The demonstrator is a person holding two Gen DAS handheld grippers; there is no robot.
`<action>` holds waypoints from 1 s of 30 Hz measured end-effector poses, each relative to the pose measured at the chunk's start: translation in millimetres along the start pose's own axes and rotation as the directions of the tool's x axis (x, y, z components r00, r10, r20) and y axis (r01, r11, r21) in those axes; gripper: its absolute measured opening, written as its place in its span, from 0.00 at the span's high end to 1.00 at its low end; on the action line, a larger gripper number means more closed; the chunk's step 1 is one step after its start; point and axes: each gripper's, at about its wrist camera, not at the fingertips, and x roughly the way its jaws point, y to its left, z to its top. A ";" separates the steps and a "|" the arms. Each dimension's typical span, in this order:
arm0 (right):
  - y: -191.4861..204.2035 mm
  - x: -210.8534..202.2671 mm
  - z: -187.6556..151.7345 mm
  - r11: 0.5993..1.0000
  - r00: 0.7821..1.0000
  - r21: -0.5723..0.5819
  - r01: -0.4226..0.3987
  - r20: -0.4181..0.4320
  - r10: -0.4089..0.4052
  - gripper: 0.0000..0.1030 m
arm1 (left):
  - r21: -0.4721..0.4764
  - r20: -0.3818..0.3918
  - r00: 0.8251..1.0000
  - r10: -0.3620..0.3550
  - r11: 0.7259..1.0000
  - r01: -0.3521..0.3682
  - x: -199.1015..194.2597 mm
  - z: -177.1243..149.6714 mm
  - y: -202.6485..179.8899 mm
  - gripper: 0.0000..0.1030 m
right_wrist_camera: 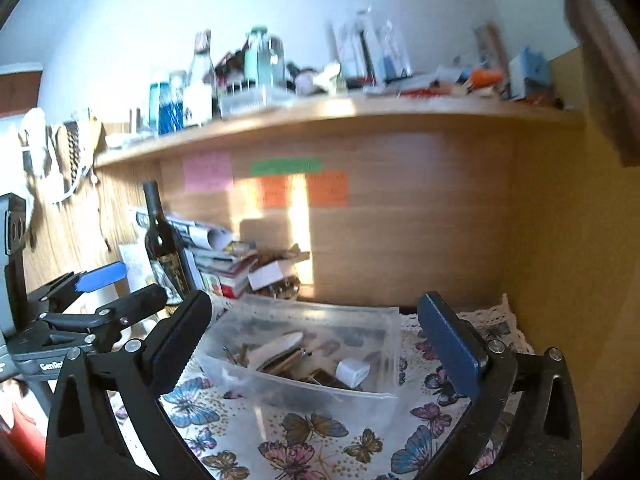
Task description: Organize rigid objects
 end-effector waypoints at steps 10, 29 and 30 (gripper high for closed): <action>10.5 -26.5 -4.4 1.000 0.999 -0.020 0.006 0.045 -0.005 0.00 | 0.005 0.041 0.999 0.017 1.000 -0.018 -30.6 0.8 -4.1 0.01; 18.1 -28.3 -7.8 0.999 0.999 -0.041 0.007 0.053 -0.005 0.00 | 0.010 0.041 0.999 0.014 1.000 -0.015 -32.2 -3.5 -4.0 0.00; 18.1 -28.3 -7.8 0.999 0.999 -0.041 0.007 0.053 -0.004 0.00 | 0.009 0.040 0.999 0.015 1.000 -0.016 -31.7 -3.5 -3.6 0.00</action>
